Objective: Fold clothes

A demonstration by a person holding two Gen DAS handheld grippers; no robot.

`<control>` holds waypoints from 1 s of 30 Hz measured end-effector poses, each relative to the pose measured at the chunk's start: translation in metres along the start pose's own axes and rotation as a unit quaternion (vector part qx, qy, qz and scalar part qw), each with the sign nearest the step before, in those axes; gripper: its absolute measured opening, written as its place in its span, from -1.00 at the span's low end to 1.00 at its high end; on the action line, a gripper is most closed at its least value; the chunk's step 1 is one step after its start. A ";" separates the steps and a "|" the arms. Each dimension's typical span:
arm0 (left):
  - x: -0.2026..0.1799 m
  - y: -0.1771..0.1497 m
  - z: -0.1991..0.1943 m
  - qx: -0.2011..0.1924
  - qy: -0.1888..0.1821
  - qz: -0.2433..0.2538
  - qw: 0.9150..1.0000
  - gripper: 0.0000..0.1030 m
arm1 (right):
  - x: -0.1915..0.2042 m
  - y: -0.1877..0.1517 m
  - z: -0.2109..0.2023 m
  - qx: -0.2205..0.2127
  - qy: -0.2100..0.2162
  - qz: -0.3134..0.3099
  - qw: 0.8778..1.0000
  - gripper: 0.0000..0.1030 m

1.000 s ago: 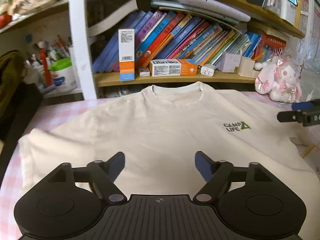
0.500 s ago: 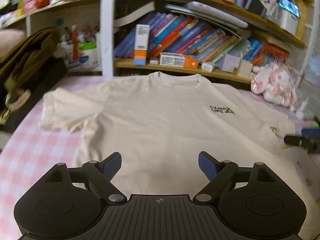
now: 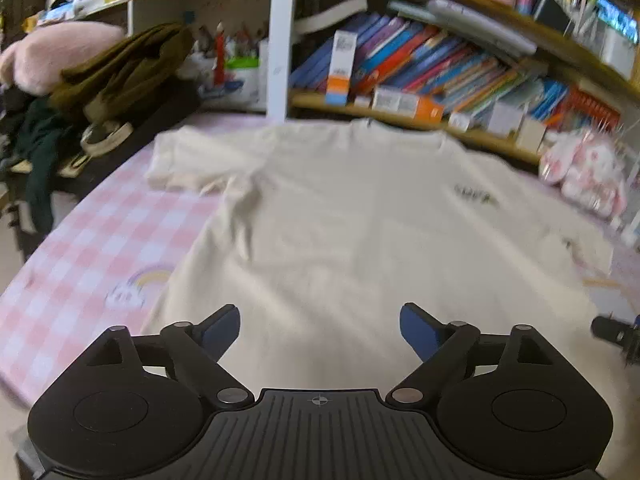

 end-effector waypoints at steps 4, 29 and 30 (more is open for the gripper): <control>-0.009 -0.008 -0.012 -0.004 -0.004 0.040 0.999 0.80 | 0.004 -0.010 -0.011 -0.007 -0.001 0.010 1.000 0.96; 0.045 0.019 0.032 0.020 -0.096 0.122 0.988 0.84 | 0.092 -0.013 0.003 0.009 -0.051 0.037 0.998 0.99; 0.047 0.021 0.033 0.020 -0.101 0.125 0.987 0.84 | 0.096 -0.013 0.003 0.008 -0.055 0.037 0.998 0.99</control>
Point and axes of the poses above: each gripper's, at about its wrist camera, not at the fingertips, and z roughly the way its jaws point, x to its left, y to its top, the point moved 10 cm from there along z, roughly the way its jaws point, and after that the axes turned 3 degrees about y, right-handed, at the moved point
